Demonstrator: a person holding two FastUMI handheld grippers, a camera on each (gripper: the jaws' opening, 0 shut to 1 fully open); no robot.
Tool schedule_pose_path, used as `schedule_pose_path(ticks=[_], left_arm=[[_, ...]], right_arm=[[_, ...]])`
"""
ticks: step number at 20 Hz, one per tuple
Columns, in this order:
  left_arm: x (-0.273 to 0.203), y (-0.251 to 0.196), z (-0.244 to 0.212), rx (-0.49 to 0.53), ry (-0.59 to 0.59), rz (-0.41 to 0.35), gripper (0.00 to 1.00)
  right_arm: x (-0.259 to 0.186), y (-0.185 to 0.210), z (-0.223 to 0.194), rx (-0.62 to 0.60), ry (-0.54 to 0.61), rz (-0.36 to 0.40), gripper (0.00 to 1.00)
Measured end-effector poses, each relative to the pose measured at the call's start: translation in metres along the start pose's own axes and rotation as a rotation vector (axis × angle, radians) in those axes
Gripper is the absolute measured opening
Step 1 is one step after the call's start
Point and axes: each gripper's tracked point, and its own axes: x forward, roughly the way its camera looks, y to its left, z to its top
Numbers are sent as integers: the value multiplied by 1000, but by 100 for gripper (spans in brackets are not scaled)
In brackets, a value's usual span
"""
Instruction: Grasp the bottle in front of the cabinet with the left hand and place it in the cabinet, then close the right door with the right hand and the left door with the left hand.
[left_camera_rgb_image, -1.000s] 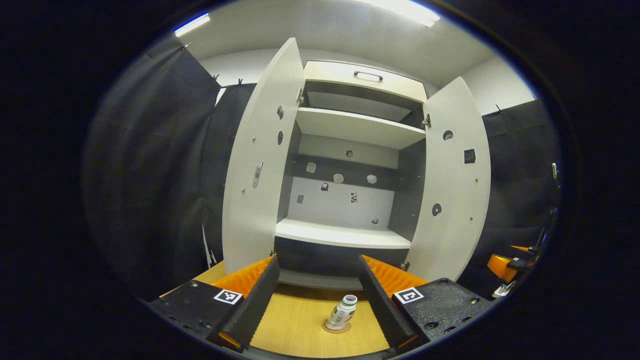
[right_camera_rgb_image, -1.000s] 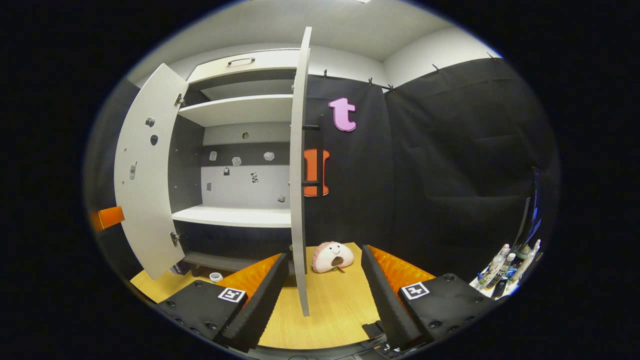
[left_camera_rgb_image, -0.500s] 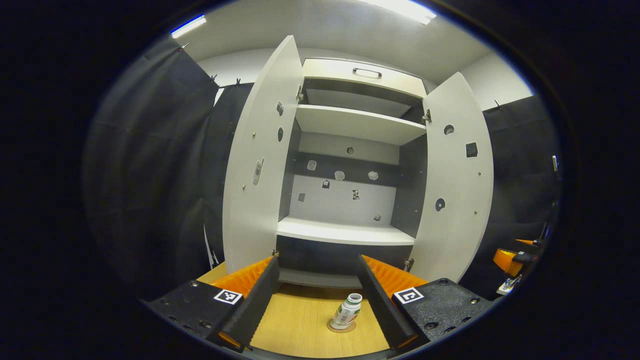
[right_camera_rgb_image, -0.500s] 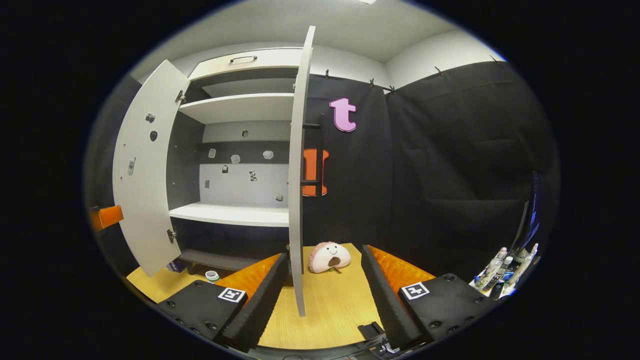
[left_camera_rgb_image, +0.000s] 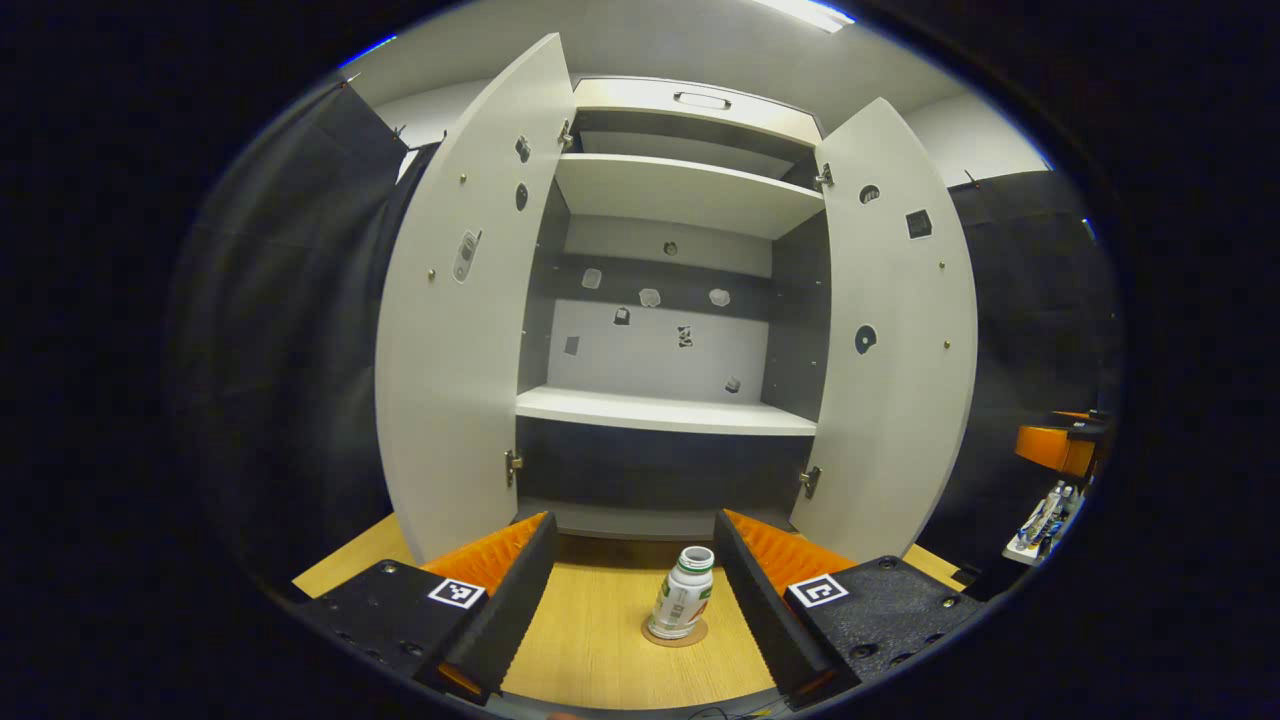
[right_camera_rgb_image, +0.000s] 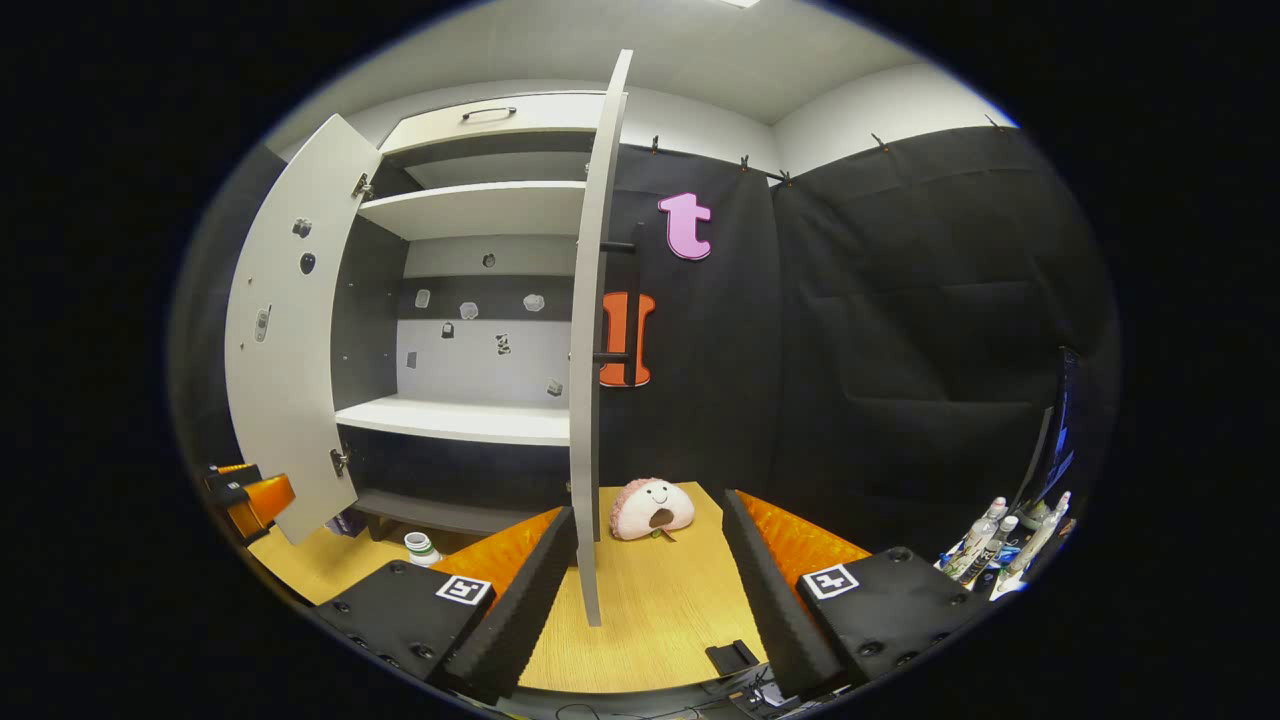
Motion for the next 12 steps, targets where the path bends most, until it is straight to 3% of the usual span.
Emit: schedule_pose_path(ticks=[3,10,11,12], left_arm=[[13,-8,-19,-14,9,-39,95],[56,-20,-86,-1,127,-44,95],[61,-23,-94,-11,141,-49,95],[67,-27,-102,-13,154,-52,95]], right_arm=[[-1,-6,-3,2,7,-11,97],[-2,-22,-11,4,31,-52,100],[-1,-25,-12,1,33,-59,92],[-2,-29,-12,-3,34,-66,92]])
